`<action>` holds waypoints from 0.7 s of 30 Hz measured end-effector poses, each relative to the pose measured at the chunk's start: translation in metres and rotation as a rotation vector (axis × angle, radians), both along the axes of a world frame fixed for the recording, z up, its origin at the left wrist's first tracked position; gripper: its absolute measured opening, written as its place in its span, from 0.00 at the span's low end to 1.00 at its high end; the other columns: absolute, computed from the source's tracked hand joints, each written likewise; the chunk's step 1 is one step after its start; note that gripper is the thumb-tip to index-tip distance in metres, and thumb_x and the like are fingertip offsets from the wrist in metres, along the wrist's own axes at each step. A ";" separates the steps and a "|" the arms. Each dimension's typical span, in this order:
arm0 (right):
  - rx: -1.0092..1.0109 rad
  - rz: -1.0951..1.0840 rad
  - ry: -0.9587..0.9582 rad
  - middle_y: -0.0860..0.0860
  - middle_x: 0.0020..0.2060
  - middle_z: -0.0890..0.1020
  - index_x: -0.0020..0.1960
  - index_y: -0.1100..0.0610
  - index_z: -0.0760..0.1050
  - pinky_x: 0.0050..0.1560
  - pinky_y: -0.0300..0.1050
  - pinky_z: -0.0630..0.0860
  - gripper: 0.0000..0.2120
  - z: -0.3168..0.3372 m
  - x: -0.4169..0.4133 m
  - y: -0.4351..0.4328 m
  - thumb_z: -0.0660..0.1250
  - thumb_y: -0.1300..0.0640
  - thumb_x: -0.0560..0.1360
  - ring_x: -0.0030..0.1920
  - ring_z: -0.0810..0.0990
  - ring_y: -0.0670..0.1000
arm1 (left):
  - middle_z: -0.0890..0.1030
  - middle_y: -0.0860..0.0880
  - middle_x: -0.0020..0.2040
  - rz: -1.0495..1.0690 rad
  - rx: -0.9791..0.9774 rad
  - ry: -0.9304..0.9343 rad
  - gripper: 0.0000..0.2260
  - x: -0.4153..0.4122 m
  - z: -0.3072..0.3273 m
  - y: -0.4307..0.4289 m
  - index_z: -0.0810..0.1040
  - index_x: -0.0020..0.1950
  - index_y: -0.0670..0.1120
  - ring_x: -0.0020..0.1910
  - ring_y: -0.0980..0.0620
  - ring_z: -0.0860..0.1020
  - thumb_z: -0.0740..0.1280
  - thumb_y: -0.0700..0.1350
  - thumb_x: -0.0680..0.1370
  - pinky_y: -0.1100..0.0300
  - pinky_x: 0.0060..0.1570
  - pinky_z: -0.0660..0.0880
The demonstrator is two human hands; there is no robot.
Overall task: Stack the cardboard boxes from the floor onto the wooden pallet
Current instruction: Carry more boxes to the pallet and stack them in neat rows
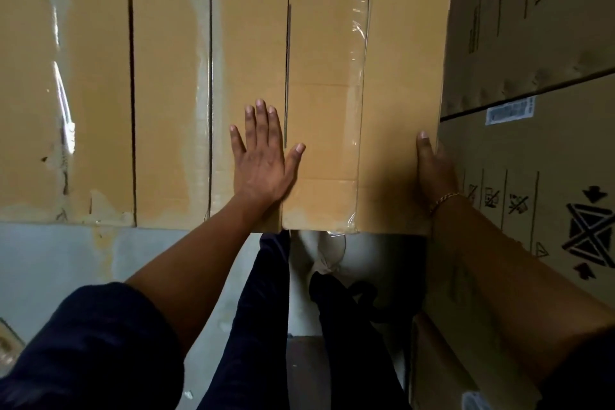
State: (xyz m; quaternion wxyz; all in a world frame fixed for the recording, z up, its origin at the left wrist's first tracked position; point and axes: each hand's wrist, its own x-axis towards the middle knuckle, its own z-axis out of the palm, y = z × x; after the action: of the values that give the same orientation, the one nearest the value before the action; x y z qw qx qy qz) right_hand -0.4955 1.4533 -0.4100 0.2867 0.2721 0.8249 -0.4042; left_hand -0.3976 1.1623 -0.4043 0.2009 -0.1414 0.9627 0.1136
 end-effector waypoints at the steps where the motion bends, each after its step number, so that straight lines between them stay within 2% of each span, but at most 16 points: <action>1: 0.005 -0.003 -0.001 0.55 0.76 0.70 0.79 0.55 0.66 0.75 0.50 0.63 0.32 0.000 0.001 0.000 0.56 0.36 0.83 0.76 0.67 0.57 | 0.35 0.43 0.84 0.001 0.003 -0.001 0.37 0.001 0.000 0.000 0.37 0.84 0.42 0.83 0.44 0.35 0.42 0.66 0.84 0.36 0.79 0.39; 3: 0.007 0.017 -0.015 0.56 0.78 0.68 0.81 0.55 0.63 0.76 0.51 0.62 0.34 0.001 0.000 0.001 0.56 0.35 0.83 0.77 0.66 0.58 | 0.34 0.43 0.83 -0.008 0.008 -0.009 0.38 0.000 0.001 -0.001 0.36 0.83 0.42 0.82 0.44 0.34 0.42 0.66 0.84 0.37 0.79 0.39; 6: -0.025 0.052 -0.094 0.56 0.81 0.61 0.84 0.53 0.52 0.78 0.55 0.60 0.38 0.019 -0.002 0.002 0.59 0.35 0.82 0.79 0.62 0.61 | 0.31 0.44 0.82 -0.025 0.051 -0.074 0.39 -0.003 0.017 -0.005 0.33 0.82 0.43 0.81 0.45 0.31 0.42 0.69 0.83 0.39 0.79 0.36; 9: 0.034 0.249 -0.038 0.54 0.83 0.56 0.84 0.50 0.45 0.77 0.59 0.59 0.43 0.053 0.000 0.003 0.65 0.38 0.80 0.80 0.59 0.61 | 0.32 0.45 0.83 -0.036 0.021 -0.074 0.41 0.002 0.050 -0.013 0.34 0.83 0.44 0.82 0.45 0.32 0.40 0.71 0.81 0.41 0.79 0.34; 13: 0.169 0.529 0.124 0.52 0.83 0.52 0.84 0.50 0.46 0.79 0.66 0.56 0.43 0.120 -0.001 -0.011 0.62 0.34 0.80 0.81 0.56 0.59 | 0.34 0.46 0.84 -0.021 -0.021 0.007 0.39 0.019 0.119 -0.030 0.37 0.84 0.46 0.82 0.46 0.33 0.38 0.69 0.81 0.40 0.80 0.38; 16: 0.193 0.696 0.205 0.51 0.84 0.52 0.84 0.50 0.47 0.79 0.63 0.54 0.41 0.180 0.002 -0.038 0.59 0.32 0.80 0.81 0.56 0.57 | 0.32 0.48 0.82 -0.019 -0.073 0.037 0.38 0.041 0.181 -0.048 0.35 0.84 0.48 0.82 0.48 0.33 0.37 0.70 0.81 0.42 0.79 0.36; 18: 0.196 0.806 0.269 0.50 0.84 0.53 0.84 0.50 0.48 0.79 0.62 0.56 0.41 0.218 0.012 -0.057 0.57 0.31 0.80 0.82 0.56 0.56 | 0.34 0.48 0.83 0.013 -0.079 0.062 0.39 0.062 0.221 -0.059 0.35 0.84 0.48 0.82 0.48 0.35 0.37 0.71 0.80 0.43 0.78 0.35; 21: 0.212 0.915 0.340 0.49 0.83 0.53 0.84 0.49 0.49 0.79 0.59 0.55 0.40 0.268 0.030 -0.093 0.56 0.31 0.80 0.82 0.56 0.55 | 0.39 0.48 0.85 0.089 -0.072 0.113 0.41 0.101 0.276 -0.083 0.38 0.84 0.49 0.83 0.48 0.37 0.35 0.72 0.78 0.42 0.80 0.37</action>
State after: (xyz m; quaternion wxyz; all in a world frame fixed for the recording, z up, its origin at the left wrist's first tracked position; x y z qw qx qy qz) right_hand -0.4650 1.3602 -0.1421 0.2669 -0.1598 0.9313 -0.1895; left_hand -0.2965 1.0796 -0.1279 0.1359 -0.1845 0.9687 0.0953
